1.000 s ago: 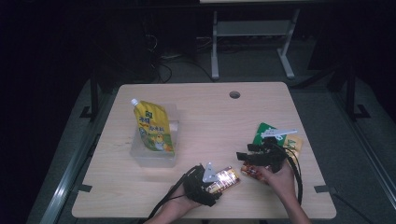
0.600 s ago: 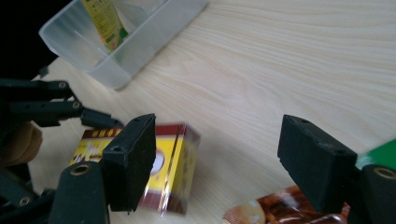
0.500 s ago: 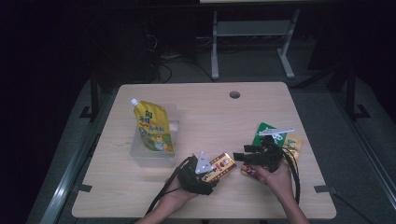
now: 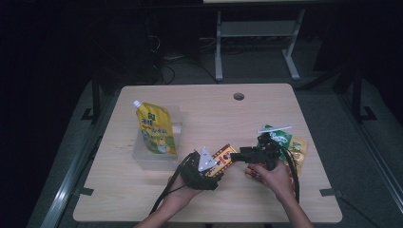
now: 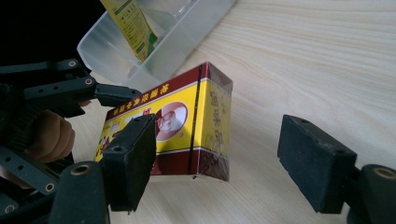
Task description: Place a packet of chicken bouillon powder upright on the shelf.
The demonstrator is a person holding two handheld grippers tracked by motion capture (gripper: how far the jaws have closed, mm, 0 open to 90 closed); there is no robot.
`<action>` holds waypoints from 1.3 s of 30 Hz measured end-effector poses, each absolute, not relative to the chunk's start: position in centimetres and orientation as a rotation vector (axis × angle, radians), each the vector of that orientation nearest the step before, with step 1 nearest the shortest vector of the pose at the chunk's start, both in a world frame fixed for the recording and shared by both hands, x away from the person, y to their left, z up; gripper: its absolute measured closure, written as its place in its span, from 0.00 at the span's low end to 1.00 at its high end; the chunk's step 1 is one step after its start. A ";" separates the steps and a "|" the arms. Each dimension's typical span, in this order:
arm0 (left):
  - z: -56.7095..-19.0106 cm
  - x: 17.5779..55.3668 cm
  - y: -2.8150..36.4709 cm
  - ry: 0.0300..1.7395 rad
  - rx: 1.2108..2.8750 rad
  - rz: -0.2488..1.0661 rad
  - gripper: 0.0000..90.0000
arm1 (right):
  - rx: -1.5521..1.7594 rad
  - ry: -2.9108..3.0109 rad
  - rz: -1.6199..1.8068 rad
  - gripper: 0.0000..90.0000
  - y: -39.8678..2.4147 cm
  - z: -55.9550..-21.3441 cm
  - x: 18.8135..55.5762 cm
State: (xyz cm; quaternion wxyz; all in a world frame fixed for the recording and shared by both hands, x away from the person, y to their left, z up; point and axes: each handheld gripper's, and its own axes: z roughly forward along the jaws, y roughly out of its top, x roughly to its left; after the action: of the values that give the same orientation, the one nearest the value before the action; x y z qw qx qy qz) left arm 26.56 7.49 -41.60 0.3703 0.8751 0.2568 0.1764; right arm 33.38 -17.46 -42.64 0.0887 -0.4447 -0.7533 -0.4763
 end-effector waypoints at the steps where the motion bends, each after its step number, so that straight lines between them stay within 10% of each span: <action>1: -41.6 26.6 7.5 0.662 2.241 0.458 0.35 | -1.325 -2.230 -1.420 0.30 -17.4 -42.7 33.5; 39: -43.1 27.7 7.8 0.722 2.222 0.440 0.34 | -1.201 -2.205 -1.465 0.73 -14.6 -41.0 33.9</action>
State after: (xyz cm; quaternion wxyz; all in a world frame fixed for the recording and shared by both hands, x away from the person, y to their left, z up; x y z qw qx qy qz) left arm 27.67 7.79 -43.07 0.3730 0.8671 0.2819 0.1719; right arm 33.94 -14.62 -41.04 0.1169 -0.4103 -0.7533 -0.5005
